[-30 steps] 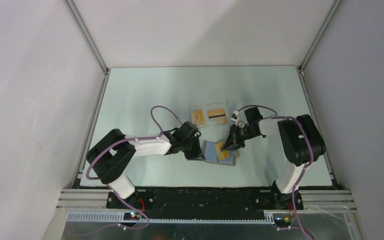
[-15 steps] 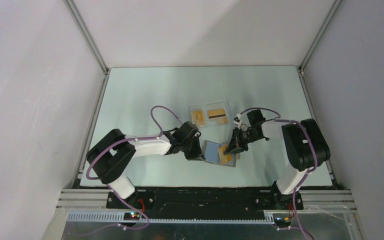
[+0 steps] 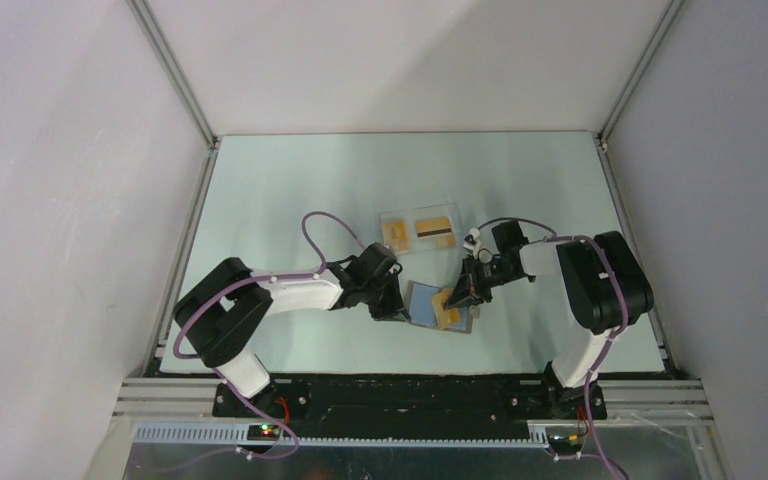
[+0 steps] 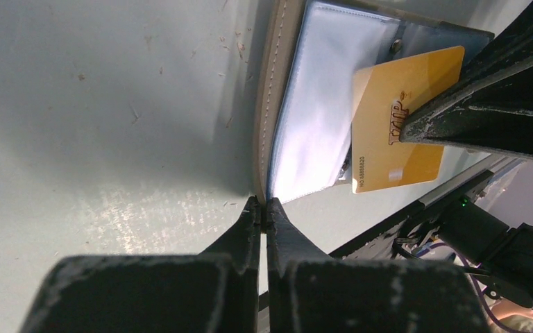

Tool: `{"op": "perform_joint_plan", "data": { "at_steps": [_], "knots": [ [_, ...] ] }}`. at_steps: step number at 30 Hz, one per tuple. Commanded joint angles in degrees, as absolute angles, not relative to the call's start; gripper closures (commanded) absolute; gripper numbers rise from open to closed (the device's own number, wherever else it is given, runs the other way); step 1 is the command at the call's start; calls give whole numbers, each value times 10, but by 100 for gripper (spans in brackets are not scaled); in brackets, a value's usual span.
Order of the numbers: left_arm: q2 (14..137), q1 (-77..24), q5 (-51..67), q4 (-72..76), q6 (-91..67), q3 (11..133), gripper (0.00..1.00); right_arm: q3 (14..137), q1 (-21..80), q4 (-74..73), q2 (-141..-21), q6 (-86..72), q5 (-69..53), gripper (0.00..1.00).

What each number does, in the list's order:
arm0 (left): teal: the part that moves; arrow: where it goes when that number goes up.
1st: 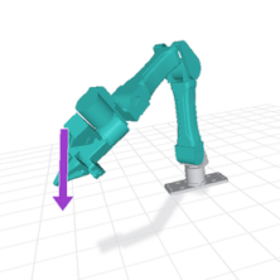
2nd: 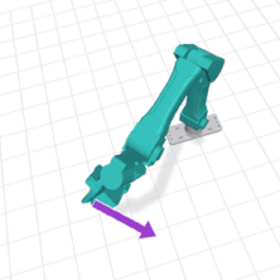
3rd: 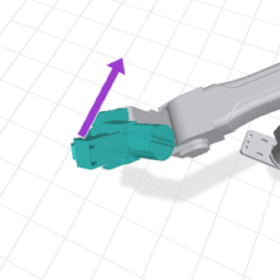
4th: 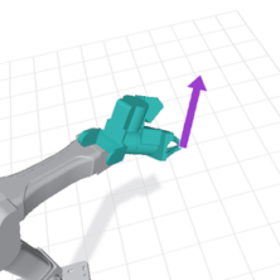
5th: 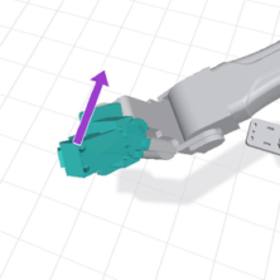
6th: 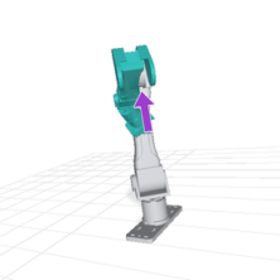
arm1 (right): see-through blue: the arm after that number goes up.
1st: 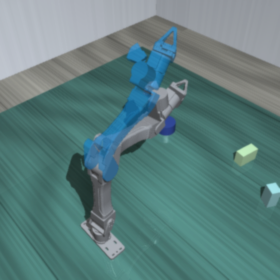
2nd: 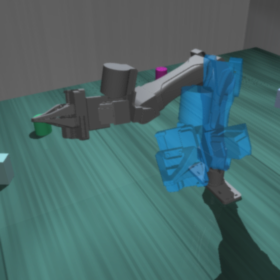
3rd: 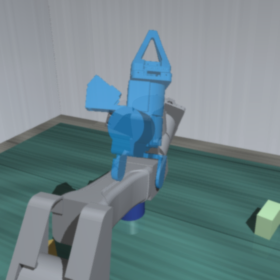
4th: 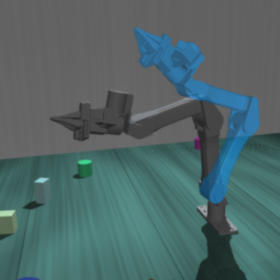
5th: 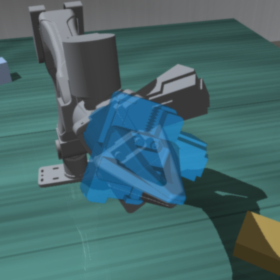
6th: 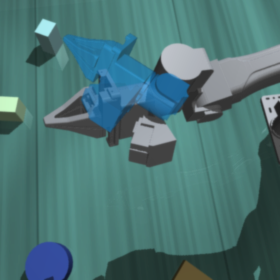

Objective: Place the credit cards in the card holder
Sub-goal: Insert the credit card into the card slot.

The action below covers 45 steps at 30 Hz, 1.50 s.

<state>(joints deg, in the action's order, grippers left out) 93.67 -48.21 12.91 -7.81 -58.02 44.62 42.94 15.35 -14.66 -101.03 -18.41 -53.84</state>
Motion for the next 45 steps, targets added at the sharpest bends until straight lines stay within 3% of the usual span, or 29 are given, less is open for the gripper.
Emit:
{"op": "perform_joint_plan", "data": {
  "at_steps": [1, 11, 32, 36, 40, 45],
  "knots": [
    [942, -486, 139, -71, -569, 446, 100, 424, 160, -75, -1026, -201, -548, 100],
    [938, -485, 142, -71, -566, 445, 100, 427, 137, -34, -1036, -234, -525, 100],
    [908, -495, 155, -41, -606, 424, 100, 403, 227, 77, -1010, -331, -415, 99],
    [903, -496, 150, -36, -611, 414, 100, 404, 227, 49, -996, -336, -401, 84],
    [893, -495, 143, -35, -617, 407, 99, 410, 229, -13, -970, -334, -371, 60],
    [889, -493, 139, -35, -617, 408, 100, 438, 236, -108, -939, -316, -320, 39]
  ]
}}
